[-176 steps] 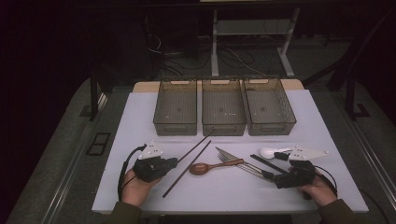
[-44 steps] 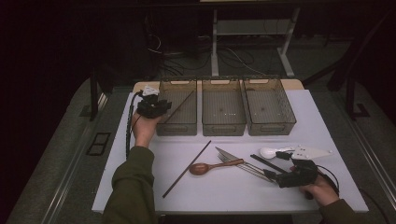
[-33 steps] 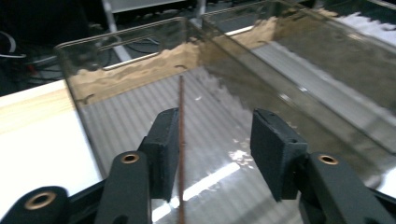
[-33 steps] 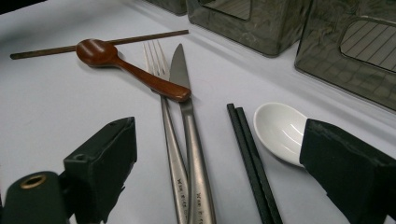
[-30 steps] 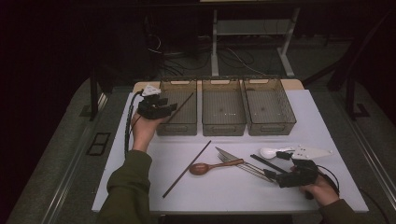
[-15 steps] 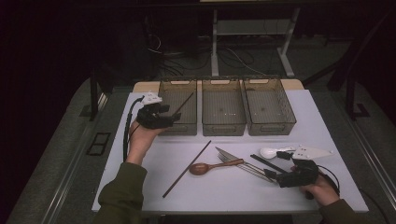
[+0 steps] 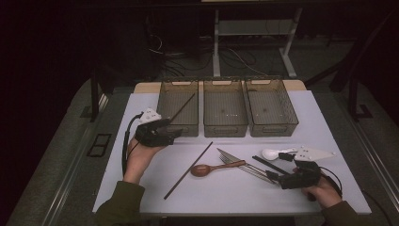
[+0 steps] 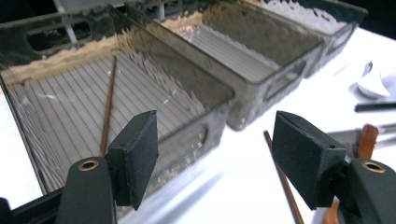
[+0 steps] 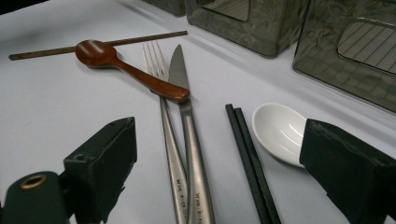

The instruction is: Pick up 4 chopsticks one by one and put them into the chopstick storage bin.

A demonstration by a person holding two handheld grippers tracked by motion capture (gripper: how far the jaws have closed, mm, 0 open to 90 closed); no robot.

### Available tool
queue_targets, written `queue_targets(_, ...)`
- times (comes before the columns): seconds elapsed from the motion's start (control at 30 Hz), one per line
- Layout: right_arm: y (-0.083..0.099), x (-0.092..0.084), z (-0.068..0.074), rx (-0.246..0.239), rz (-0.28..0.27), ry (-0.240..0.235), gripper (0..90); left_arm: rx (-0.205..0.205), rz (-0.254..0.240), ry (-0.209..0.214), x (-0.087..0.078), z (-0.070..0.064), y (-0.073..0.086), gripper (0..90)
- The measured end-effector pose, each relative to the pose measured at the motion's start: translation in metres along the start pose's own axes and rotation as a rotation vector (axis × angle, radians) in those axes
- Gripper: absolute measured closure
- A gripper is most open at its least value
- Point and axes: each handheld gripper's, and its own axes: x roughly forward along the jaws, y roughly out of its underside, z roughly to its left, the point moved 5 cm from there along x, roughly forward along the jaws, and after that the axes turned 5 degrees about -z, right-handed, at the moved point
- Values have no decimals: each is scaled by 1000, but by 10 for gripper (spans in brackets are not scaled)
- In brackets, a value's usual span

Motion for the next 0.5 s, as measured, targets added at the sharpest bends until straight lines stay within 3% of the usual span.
queue_targets(0.5,0,0,0,-3,-2,-3,108,25,23,51,-19,-30,28,301)
